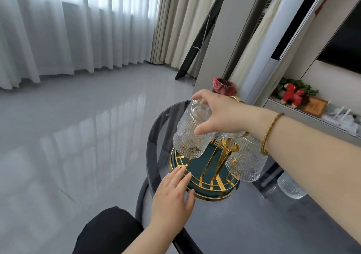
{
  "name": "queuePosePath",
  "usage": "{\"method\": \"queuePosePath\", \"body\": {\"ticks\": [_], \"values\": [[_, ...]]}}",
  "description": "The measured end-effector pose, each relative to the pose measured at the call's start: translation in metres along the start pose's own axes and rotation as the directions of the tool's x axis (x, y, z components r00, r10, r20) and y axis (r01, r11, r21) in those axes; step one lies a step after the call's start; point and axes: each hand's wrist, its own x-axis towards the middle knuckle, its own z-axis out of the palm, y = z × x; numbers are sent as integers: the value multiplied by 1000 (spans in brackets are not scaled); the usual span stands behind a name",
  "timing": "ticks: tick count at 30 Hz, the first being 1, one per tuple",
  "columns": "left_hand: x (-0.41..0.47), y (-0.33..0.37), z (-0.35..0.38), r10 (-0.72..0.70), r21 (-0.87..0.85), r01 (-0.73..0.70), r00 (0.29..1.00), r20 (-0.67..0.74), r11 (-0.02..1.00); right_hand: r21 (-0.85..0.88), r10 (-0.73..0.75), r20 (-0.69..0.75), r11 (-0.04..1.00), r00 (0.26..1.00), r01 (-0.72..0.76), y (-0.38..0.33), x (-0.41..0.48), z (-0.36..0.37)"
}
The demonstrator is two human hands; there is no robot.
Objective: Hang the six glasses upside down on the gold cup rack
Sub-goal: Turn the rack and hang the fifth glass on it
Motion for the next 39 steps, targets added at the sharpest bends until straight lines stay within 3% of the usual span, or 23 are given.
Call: {"method": "queuePosePath", "body": {"ticks": [30,35,39], "values": [[-2,5,-4,-11,-41,9,999,-49,999,31,-7,-72,999,997,10,4,-5,28],[-6,11,-9,133,63,-133,991,-6,989,82,-43,-251,995,967,65,8,-29,14],[-21,26,-7,322,-18,-321,946,42,947,153,-93,-485,970,869,190,22,-77,14]]}}
